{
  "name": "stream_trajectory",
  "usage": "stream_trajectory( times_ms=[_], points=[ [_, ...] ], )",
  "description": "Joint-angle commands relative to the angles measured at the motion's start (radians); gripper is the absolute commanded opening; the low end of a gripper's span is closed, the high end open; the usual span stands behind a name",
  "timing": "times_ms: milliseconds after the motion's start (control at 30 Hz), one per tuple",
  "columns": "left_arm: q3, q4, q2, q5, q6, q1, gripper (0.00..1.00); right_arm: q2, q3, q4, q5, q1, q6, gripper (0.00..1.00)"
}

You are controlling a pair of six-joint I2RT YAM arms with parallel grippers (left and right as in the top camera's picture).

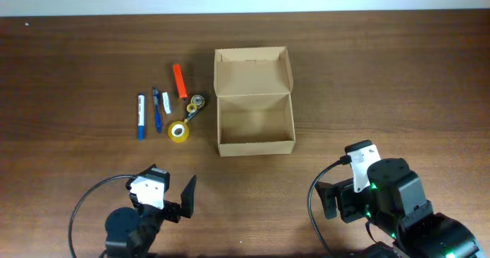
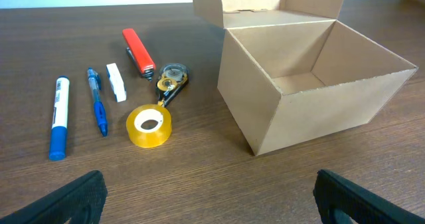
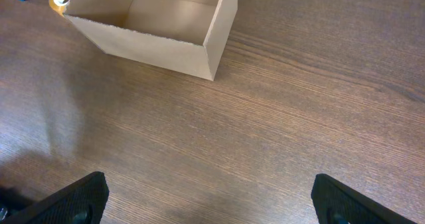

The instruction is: Pack container

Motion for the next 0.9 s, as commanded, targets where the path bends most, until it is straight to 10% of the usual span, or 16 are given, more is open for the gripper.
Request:
stream_trajectory(
  times_ms=[0,867],
  points=[
    [-0.002,0.002,-0.009,-0.007,-0.013,0.008,0.99,0.001,-0.006,0.003,-0.005,0.006,-0.004,0.99],
    [-0.002,0.017,-0.009,-0.034,-0.012,0.008,0.99,0.001,-0.006,0.003,-0.005,0.006,-0.004,0.99]
  ],
)
